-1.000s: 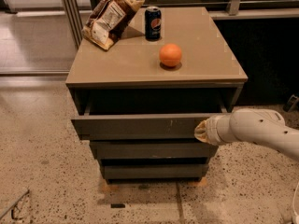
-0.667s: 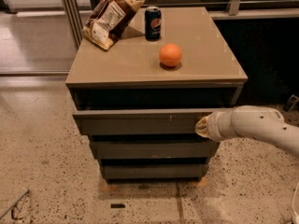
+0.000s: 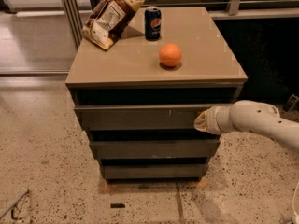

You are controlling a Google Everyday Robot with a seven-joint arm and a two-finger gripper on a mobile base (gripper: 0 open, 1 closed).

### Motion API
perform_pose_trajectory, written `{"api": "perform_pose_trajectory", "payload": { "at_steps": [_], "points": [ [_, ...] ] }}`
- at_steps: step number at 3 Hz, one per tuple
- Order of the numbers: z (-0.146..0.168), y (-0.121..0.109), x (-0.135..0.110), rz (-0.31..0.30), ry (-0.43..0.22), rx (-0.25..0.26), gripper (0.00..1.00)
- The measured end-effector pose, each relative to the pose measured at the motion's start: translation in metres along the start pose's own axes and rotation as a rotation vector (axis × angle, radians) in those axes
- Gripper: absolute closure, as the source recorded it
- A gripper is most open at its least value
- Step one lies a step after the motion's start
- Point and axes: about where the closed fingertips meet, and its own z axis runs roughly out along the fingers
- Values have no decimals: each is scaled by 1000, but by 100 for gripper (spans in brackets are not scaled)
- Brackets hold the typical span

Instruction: Close top drawer

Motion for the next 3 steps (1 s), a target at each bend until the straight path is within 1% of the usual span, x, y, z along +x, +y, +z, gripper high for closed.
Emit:
{"api": "perform_pose_trajectory", "payload": {
  "at_steps": [1,2,3],
  "points": [
    [-2,9,-2,12,-18,-50,100],
    [-28,35,-9,80,-51,-147,100],
    [-65,60,-25,149,-74,-269,100]
  ]
}}
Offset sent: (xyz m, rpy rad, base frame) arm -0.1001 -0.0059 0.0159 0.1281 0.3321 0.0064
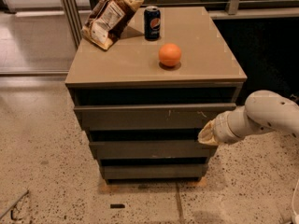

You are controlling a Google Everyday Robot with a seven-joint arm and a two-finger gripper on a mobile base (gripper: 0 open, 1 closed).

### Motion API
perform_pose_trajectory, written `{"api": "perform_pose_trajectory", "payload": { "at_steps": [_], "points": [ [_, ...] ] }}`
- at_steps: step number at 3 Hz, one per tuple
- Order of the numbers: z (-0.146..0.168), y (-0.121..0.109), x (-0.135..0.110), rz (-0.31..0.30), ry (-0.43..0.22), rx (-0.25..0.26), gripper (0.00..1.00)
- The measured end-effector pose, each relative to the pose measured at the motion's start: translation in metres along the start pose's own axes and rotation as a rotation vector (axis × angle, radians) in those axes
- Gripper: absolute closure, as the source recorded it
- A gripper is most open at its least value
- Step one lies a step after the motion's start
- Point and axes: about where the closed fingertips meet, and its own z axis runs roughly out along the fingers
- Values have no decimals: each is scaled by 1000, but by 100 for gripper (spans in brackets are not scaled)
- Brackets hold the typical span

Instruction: Close top drawer

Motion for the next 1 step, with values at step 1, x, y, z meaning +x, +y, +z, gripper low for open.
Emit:
{"api": "perform_pose_trajectory", "payload": {
  "at_steps": [1],
  "points": [
    [1,13,-2,-2,-2,-51,81]
  ]
}}
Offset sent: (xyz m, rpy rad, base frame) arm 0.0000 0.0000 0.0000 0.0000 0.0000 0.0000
